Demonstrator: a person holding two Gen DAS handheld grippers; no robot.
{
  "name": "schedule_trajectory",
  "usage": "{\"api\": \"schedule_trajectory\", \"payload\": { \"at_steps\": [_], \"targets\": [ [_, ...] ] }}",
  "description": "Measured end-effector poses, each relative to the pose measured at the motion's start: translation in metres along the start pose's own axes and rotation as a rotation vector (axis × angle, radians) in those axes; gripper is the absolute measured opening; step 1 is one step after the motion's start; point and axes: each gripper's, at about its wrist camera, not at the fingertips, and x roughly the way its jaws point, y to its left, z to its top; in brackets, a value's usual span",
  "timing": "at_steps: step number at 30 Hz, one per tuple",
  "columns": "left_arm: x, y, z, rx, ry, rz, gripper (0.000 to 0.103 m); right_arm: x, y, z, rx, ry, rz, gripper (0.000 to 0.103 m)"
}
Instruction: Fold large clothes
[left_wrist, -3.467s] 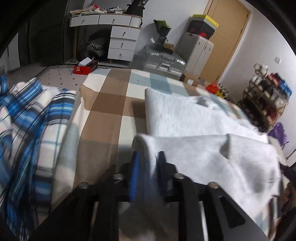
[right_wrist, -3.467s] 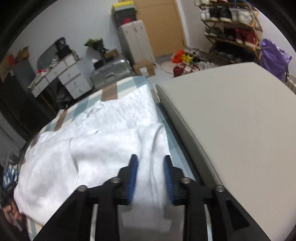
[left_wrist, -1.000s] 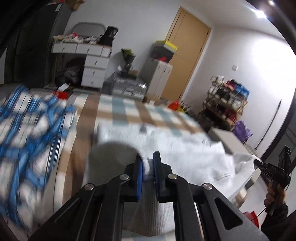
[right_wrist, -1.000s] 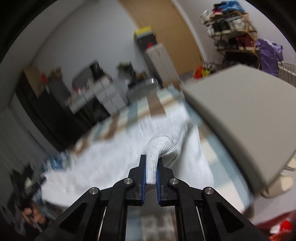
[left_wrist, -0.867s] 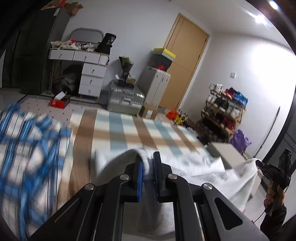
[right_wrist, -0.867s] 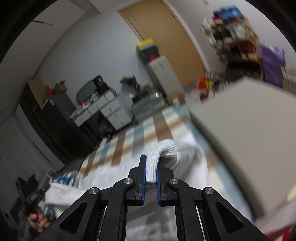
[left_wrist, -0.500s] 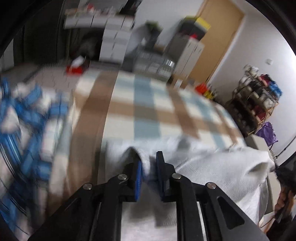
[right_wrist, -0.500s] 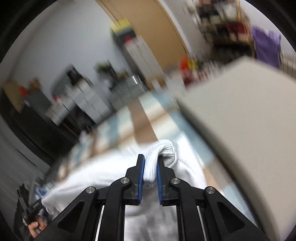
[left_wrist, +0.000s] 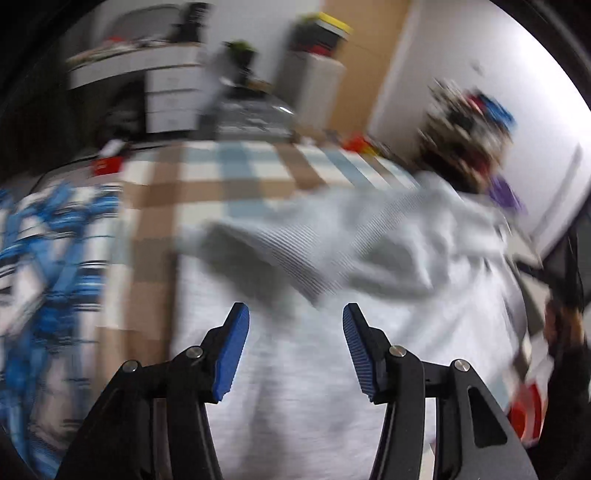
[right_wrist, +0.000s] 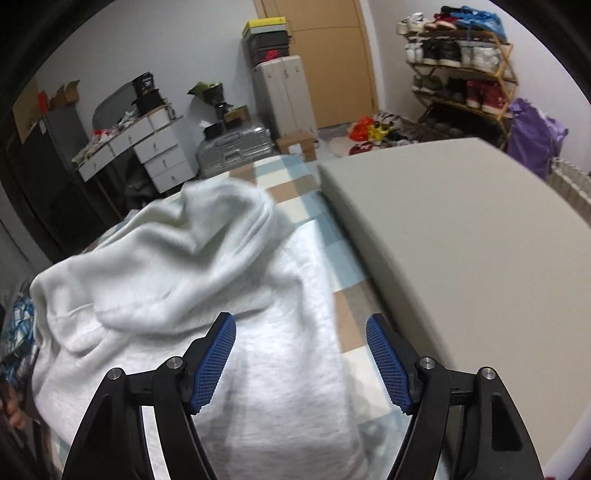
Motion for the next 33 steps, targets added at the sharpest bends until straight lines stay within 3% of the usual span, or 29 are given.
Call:
{"api": "schedule_trajectory", "payload": {
  "at_steps": [2,4,7,10,12,16,19,24,25,28,29,30,32,33],
  "targets": [
    [0.02,-0.009,0.003,0.038,0.047,0.022,0.047,0.006,0.008,-0.001,-0.009,0.02,0.0,0.073],
    [0.037,-0.01,0.018,0.038,0.068,0.119,0.047,0.009,0.017,0.001,-0.019,0.023,0.01,0.073],
    [0.046,-0.001,0.058,0.002,-0.032,0.178,0.047,0.008,0.026,0.004,-0.034,0.005,0.031,0.073],
    [0.046,0.034,0.097,-0.163,-0.123,0.231,0.047,0.005,0.023,0.004,-0.032,-0.007,0.014,0.073],
    [0.047,0.049,0.106,-0.194,-0.114,0.264,0.047,0.004,0.019,0.002,-0.028,-0.005,0.007,0.073],
    [0.04,0.054,0.085,-0.139,-0.104,0.196,0.047,0.003,0.007,0.004,-0.02,-0.007,0.011,0.073],
    [0.057,0.052,0.077,-0.095,-0.043,0.183,0.048,0.011,0.003,0.019,0.015,-0.017,0.044,0.073],
    [0.073,0.029,0.105,-0.056,0.005,0.155,0.048,0.029,0.014,0.055,0.079,-0.05,0.183,0.077],
    [0.072,0.025,0.108,-0.04,0.004,0.159,0.047,0.034,0.019,0.063,0.064,-0.06,0.191,0.082],
    [0.083,0.024,0.115,-0.036,0.011,0.181,0.045,0.062,0.032,0.081,-0.009,-0.048,0.133,0.086],
    [0.087,0.025,0.116,-0.035,0.014,0.179,0.034,0.074,0.033,0.084,-0.015,-0.028,0.112,0.085],
    [0.091,0.024,0.116,-0.022,0.018,0.179,0.007,0.087,0.034,0.086,-0.017,-0.003,0.075,0.081],
    [0.09,0.025,0.114,-0.016,0.011,0.177,0.007,0.1,0.037,0.084,-0.032,0.042,0.014,0.015],
    [0.081,0.025,0.111,-0.021,-0.023,0.181,0.007,0.095,0.038,0.081,-0.043,0.034,0.044,0.008]
  ]
}}
